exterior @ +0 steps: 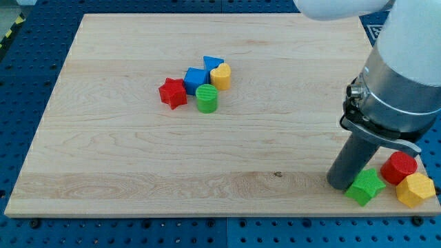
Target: Move your arm towards the right of the group of blocks
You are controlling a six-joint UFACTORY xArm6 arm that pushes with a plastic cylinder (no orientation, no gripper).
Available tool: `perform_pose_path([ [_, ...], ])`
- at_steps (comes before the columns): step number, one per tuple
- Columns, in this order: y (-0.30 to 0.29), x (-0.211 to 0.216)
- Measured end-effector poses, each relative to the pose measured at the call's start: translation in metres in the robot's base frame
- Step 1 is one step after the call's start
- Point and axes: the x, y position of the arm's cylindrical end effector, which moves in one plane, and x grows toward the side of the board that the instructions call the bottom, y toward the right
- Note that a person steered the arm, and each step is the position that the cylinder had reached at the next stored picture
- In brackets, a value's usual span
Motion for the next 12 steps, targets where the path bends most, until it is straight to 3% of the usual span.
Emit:
perform_pose_path([
  [5, 0.015, 0.0],
  [12, -0.017, -0.067],
])
